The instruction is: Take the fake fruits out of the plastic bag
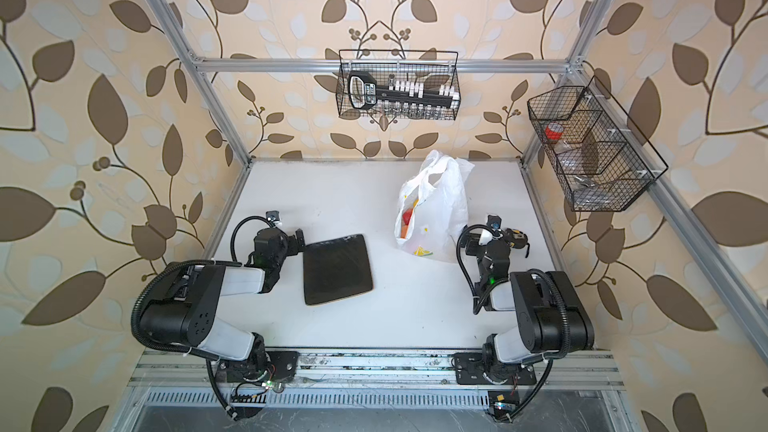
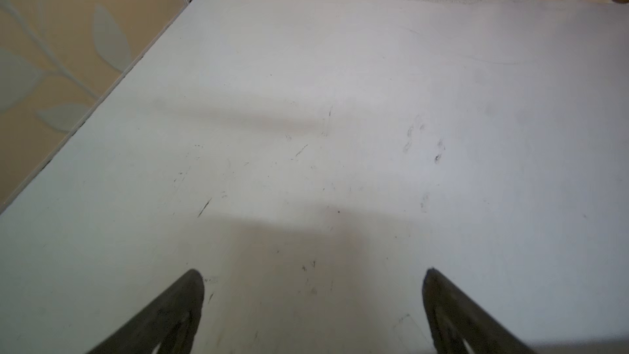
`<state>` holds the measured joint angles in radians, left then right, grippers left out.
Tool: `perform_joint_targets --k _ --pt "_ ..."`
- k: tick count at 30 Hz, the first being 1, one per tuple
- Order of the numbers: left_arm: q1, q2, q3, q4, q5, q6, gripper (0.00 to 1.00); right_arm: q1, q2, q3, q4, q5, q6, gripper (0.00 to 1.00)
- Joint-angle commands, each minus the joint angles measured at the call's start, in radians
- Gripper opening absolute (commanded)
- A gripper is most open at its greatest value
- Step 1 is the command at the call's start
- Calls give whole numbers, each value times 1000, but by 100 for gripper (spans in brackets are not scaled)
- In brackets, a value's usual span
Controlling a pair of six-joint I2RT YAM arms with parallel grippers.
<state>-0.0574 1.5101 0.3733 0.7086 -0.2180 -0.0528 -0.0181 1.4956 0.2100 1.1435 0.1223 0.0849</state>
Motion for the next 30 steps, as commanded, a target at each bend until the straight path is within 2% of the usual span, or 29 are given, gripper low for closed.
perform_joint_targets --k 1,28,30 --pt "7 -15 4 45 -16 5 99 -2 -1 15 2 -18 -7 99" --pt "7 -20 -3 53 -14 5 99 -14 -6 15 -3 -40 -1 99" --pt "7 -40 -6 54 -31 6 99 -14 -41 29 -51 -47 -4 99"
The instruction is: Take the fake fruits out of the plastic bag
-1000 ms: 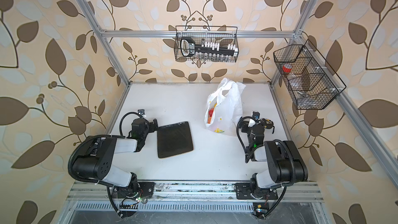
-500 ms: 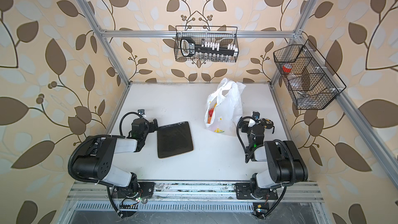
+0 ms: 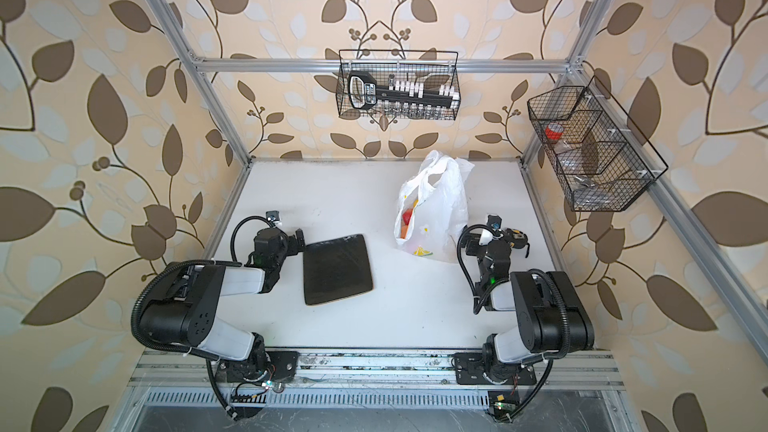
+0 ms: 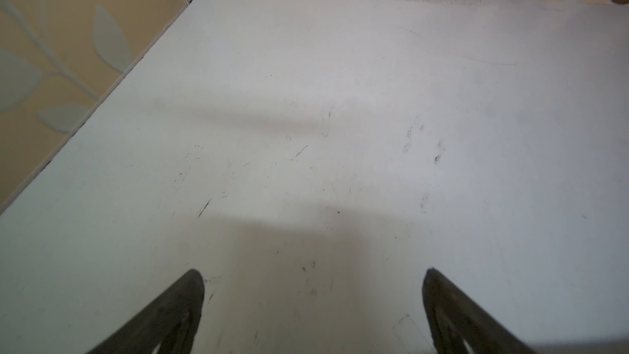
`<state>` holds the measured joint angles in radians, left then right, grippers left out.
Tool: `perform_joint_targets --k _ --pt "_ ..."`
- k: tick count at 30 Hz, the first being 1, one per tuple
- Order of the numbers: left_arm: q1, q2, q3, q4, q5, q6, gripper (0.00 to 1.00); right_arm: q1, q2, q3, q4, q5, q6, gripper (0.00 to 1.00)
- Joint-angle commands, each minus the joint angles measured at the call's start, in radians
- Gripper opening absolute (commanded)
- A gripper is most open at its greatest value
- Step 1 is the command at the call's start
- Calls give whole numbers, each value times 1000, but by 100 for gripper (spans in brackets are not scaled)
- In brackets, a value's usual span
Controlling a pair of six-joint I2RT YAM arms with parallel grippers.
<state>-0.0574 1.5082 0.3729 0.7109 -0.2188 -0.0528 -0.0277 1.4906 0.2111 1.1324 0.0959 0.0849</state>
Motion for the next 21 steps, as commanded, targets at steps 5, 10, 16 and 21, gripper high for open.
perform_joint_targets --k 5,10,16,21 --pt "6 -274 87 -266 -18 7 99 -5 -324 13 -264 -12 20 99" --pt "7 -427 273 -582 148 -46 99 -8 -711 121 -828 135 318 99" --pt "-57 -428 535 -826 415 -247 99 -12 -843 385 -1342 20 432 99" --pt "-238 -400 716 -893 512 -254 97 -11 -716 725 -1607 -229 508 89"
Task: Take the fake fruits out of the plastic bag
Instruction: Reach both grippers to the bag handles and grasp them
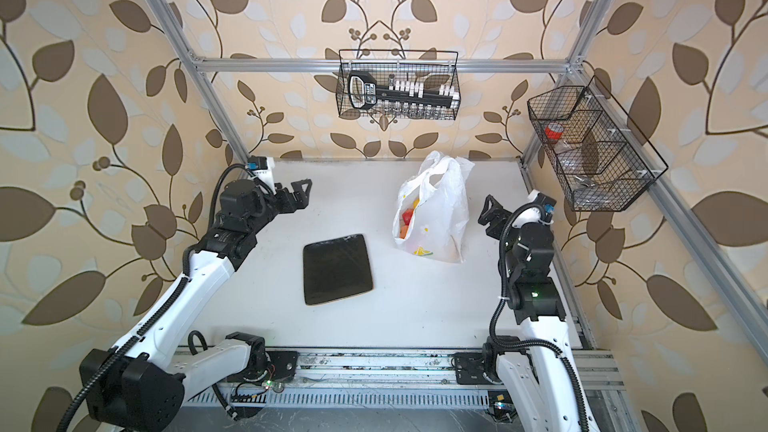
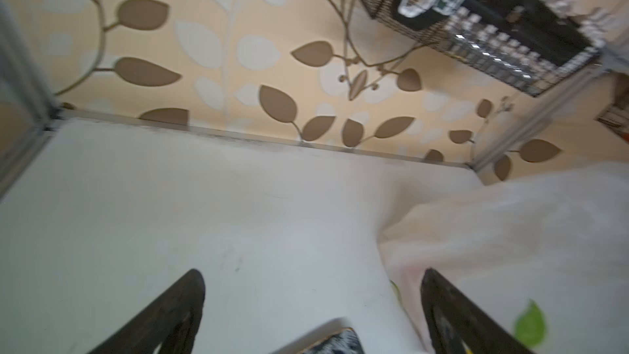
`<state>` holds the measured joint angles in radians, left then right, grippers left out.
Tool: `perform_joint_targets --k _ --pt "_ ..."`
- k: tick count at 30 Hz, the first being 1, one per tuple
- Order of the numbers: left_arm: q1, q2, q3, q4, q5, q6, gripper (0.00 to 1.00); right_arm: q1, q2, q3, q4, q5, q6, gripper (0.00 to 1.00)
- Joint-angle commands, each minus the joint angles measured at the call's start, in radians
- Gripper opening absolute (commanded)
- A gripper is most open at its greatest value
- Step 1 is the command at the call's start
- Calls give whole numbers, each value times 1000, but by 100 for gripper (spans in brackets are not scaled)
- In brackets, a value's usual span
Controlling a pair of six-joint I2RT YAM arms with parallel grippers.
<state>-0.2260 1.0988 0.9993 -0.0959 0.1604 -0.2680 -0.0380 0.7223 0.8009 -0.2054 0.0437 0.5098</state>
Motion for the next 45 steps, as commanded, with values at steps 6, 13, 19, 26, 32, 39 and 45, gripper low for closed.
perform_joint_targets --k 6,13,19,26,32,39,45 --pt "-304 114 301 -109 211 72 95 29 185 420 -347 -448 170 80" --pt "-463 306 491 -112 209 243 94 177 325 567 -283 -440 320 78" --pt "-485 458 607 -149 196 275 91 335 417 614 -262 -319 380 75" --pt "-491 477 605 -152 157 315 88 340 460 596 -217 -258 460 46" --pt "-495 482 617 -169 50 362 92 341 378 517 -247 -206 449 14" --pt "-534 552 695 -183 57 416 95 341 260 427 -296 -163 451 0" --pt "-559 644 807 -198 -30 430 92 341 223 414 -331 -164 452 0"
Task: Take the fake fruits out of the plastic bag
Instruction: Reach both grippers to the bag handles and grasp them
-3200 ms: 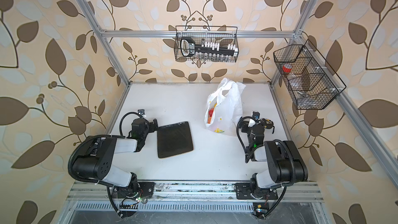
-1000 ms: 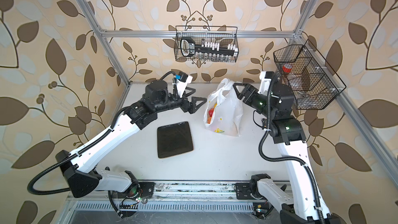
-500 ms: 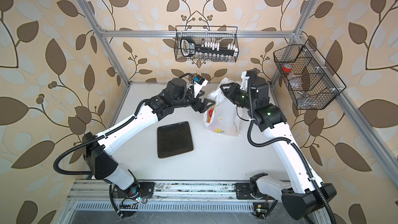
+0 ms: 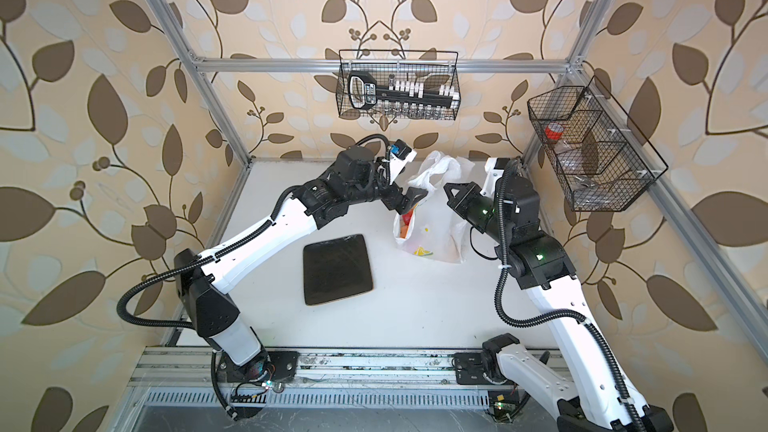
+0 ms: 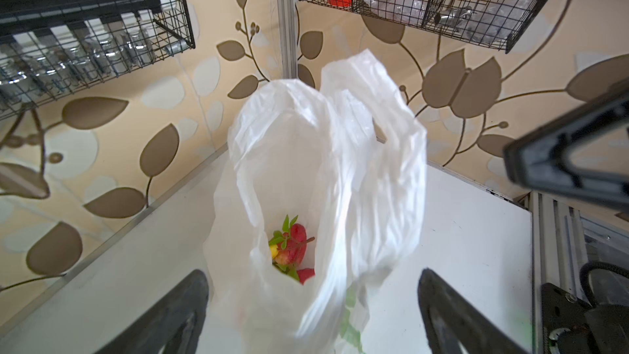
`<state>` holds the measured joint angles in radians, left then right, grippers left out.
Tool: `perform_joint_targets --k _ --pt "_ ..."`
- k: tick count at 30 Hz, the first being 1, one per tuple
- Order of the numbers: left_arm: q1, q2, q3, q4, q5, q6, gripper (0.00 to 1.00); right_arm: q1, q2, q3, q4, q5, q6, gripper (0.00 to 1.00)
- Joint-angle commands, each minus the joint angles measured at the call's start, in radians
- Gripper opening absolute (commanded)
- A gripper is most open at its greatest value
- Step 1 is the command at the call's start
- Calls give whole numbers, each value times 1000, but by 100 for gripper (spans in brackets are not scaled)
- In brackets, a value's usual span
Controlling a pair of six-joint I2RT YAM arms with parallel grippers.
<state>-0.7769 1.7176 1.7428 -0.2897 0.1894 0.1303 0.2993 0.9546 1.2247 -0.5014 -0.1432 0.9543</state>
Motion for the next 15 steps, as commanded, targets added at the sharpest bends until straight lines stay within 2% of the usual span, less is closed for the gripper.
perform_joint_targets --k 1,2,4,7,11,15 --pt "-9 34 75 -4 -74 34 90 4 -11 -6 -37 25 8 0" --pt "-9 37 79 -2 -76 39 90 4 -10 0 -37 24 9 2" --pt "-9 30 73 -1 -33 66 91 3 -3 16 -40 25 11 21" --pt "-9 -18 19 23 26 98 95 3 23 47 -22 10 11 42" --pt "-8 -92 -65 36 35 142 99 3 81 93 47 -30 16 53" --pt "-5 -159 -125 38 37 163 99 3 159 152 89 -42 15 60"
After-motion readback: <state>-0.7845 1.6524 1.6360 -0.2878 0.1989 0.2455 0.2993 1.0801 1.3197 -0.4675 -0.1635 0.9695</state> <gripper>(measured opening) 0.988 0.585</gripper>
